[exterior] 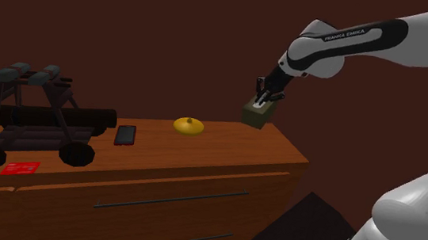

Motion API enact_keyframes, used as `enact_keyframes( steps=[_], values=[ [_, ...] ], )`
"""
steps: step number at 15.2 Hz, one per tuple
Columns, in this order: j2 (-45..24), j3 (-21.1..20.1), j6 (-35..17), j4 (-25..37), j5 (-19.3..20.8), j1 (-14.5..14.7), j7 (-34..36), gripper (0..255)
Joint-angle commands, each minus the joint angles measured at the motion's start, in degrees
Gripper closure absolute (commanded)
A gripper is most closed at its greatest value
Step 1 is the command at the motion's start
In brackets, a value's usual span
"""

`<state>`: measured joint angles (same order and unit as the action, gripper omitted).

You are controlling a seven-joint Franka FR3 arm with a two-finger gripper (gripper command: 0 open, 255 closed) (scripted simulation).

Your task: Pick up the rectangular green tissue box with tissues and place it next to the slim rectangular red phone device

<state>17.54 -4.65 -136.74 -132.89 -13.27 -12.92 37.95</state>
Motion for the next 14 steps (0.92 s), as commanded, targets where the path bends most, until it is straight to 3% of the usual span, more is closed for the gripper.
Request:
enact_keyframes(
  steps=[1, 14],
  values=[
    [0.6, 0.0, 1.7, 1.1, 0.3, -0.1, 0.4, 255],
    [2.0, 0.2, 11.7, 9.8, 1.7, -0.6, 2.2, 255]
  ],
)
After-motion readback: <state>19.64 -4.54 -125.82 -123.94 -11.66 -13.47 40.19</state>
